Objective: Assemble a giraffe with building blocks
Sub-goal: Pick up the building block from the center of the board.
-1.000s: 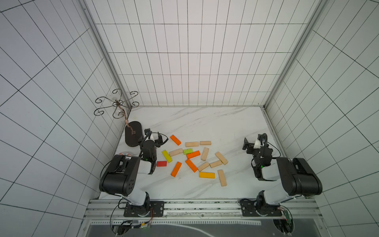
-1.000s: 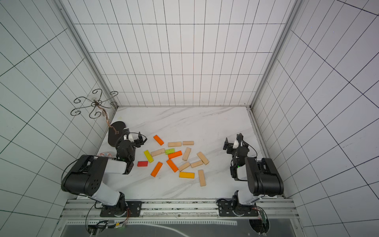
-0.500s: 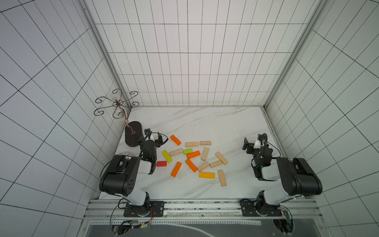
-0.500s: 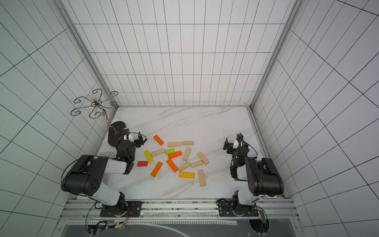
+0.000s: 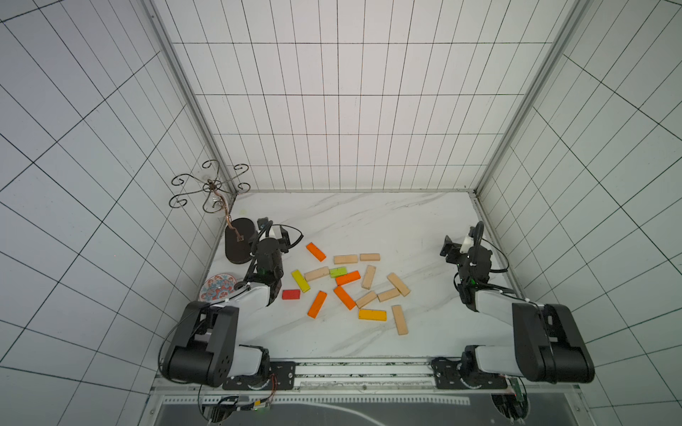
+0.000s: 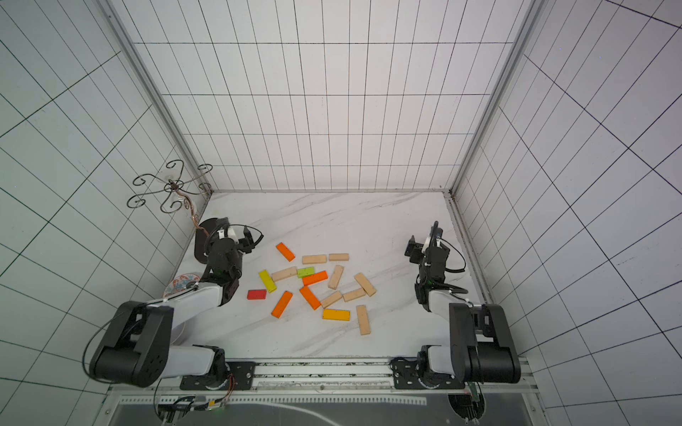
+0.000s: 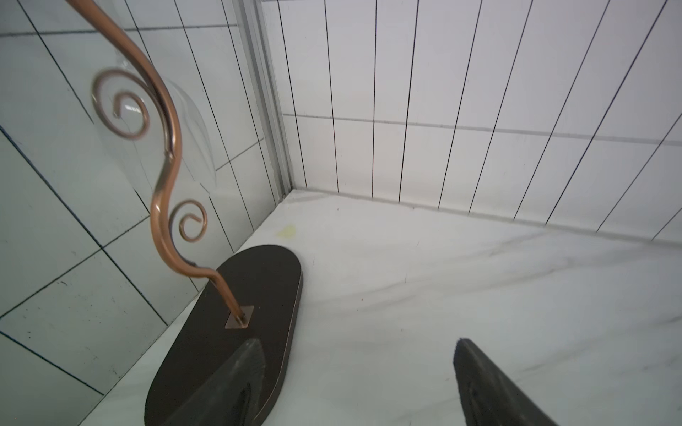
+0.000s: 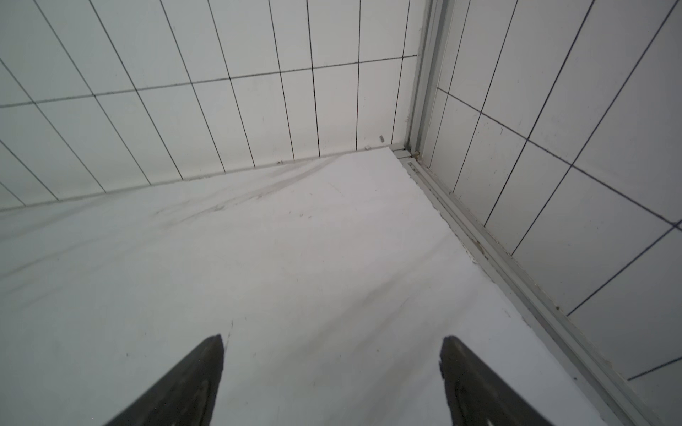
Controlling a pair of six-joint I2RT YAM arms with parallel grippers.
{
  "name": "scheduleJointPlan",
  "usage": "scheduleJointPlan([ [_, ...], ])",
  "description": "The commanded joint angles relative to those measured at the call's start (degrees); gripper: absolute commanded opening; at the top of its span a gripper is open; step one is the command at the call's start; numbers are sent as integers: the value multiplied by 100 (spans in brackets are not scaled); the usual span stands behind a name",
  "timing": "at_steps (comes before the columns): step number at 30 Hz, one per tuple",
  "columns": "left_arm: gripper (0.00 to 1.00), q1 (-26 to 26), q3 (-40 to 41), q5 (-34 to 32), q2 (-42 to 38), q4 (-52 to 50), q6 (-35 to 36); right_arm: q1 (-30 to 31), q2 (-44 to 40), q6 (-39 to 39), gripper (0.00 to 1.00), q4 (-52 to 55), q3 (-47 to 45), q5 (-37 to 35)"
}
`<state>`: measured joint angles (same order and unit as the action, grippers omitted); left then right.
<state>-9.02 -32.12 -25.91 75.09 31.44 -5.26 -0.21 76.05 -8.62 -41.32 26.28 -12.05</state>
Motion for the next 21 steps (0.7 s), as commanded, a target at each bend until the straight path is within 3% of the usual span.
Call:
scheduleJointPlan([
  [1, 81, -47, -943, -323, -650, -2164, -807, 208, -391, -1339, 88, 2531, 1520, -357],
  [4, 81, -126, -1731, 285, -984, -3719, -1191, 706, -319, -1817, 84, 3935, 2446, -469],
  [10, 81, -515, -2251, 1257, -1549, -5350, -1344, 1948, 260, -2615, 84, 6505, 3889, -663],
  [16, 79, -1217, -2424, 1814, -1840, -6730, -1310, 2926, 94, -2909, 79, 7167, 3684, -240],
  [21, 79, -1849, -2131, 1882, -2222, -7348, -1768, 3651, 271, -3053, 74, 7431, 3526, 231],
])
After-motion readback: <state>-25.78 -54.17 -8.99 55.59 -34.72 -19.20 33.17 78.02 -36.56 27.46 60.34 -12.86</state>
